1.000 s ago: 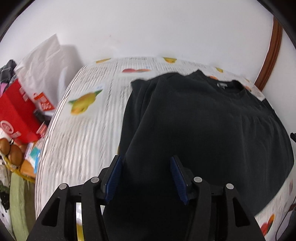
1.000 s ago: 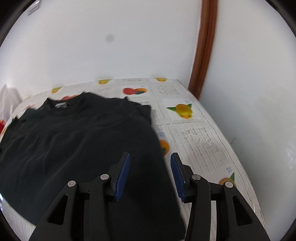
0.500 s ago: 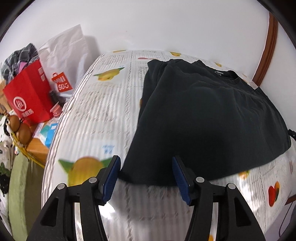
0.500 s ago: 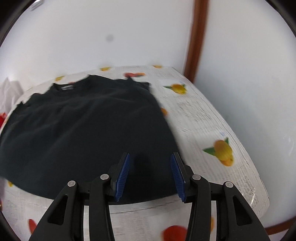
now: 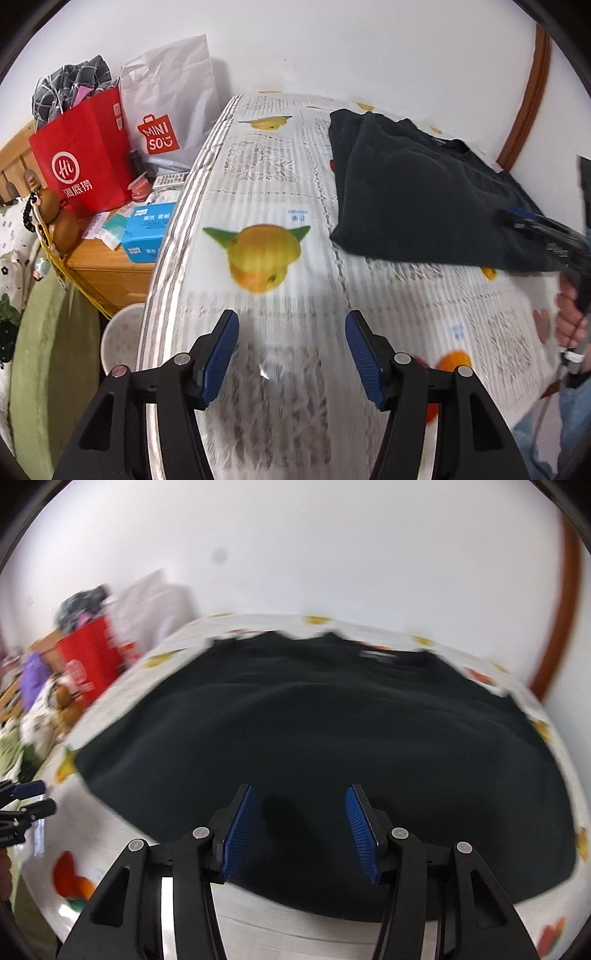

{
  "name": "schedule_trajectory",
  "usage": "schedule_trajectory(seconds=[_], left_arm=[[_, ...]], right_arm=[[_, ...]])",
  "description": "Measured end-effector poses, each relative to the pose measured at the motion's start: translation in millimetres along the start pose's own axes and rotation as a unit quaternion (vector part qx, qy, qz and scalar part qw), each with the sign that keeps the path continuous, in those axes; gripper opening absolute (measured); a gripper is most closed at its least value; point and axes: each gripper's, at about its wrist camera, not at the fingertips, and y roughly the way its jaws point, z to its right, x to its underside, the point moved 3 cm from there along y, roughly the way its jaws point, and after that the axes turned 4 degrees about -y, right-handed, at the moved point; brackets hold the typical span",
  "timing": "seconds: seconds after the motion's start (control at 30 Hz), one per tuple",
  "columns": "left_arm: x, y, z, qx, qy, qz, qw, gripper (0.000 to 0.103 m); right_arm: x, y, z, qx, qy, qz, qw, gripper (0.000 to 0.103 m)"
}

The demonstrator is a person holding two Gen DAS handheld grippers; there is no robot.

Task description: Fold small clothes

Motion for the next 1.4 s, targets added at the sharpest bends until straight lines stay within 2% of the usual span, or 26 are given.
schedule_trajectory(seconds=[0.07, 0.2, 0.33, 0.47, 0.8, 0.9, 0.93, 0.97, 1.0, 1.1, 1.17, 1.23, 1.4], left_arm=[[5, -6, -2, 0.019, -0.002, 0.004, 0.9998, 0.06], [11, -10, -3, 0.034, 0.0, 0.007, 0.9994, 0.061], [14, -12, -8, 0.036, 0.009, 0.009, 0.9993, 0.061], [12, -13, -17, 0.055, 0.002, 0.009, 0.9985, 0.062], [12, -10, -22, 0.087, -0.014, 0.008, 0.996, 0.063], [10, -6, -22, 0.095, -0.02, 0.003, 0.9953, 0.063], [9, -5, -21, 0.095, -0.021, 0.001, 0.9953, 0.063], [9, -5, -20, 0.093, -0.02, 0.001, 0.9955, 0.063], [9, -5, -19, 0.092, -0.018, 0.001, 0.9956, 0.063], [9, -4, -11, 0.089, -0.007, 0.0, 0.996, 0.063], [9, -2, -4, 0.08, 0.002, -0.001, 0.9968, 0.063], [8, -1, 3, 0.072, 0.012, -0.002, 0.9974, 0.063], [4, -3, 25, 0.087, 0.023, 0.0, 0.9959, 0.063]], right_arm=[[-3, 5, -28, -0.027, -0.016, -0.004, 0.999, 0.051], [-8, 12, -86, -0.074, -0.07, -0.006, 0.995, 0.052], [-12, 22, -129, -0.064, -0.115, -0.007, 0.991, 0.052], [-14, 32, -150, -0.091, -0.131, -0.021, 0.987, 0.052], [-14, 53, -183, -0.087, -0.171, -0.013, 0.981, 0.065], [-18, 57, -184, -0.086, -0.17, -0.013, 0.982, 0.061], [-20, 59, -183, -0.084, -0.168, -0.014, 0.982, 0.056], [-22, 61, -182, -0.075, -0.167, -0.014, 0.983, 0.042], [-23, 63, -180, -0.059, -0.169, -0.014, 0.984, 0.035], [-28, 63, -173, -0.064, -0.161, -0.008, 0.985, 0.026], [-34, 59, -164, -0.085, -0.137, -0.005, 0.987, 0.023], [-46, 43, -146, -0.106, -0.091, 0.02, 0.99, 0.022], [-66, -5, -86, -0.101, -0.012, 0.108, 0.989, 0.022]])
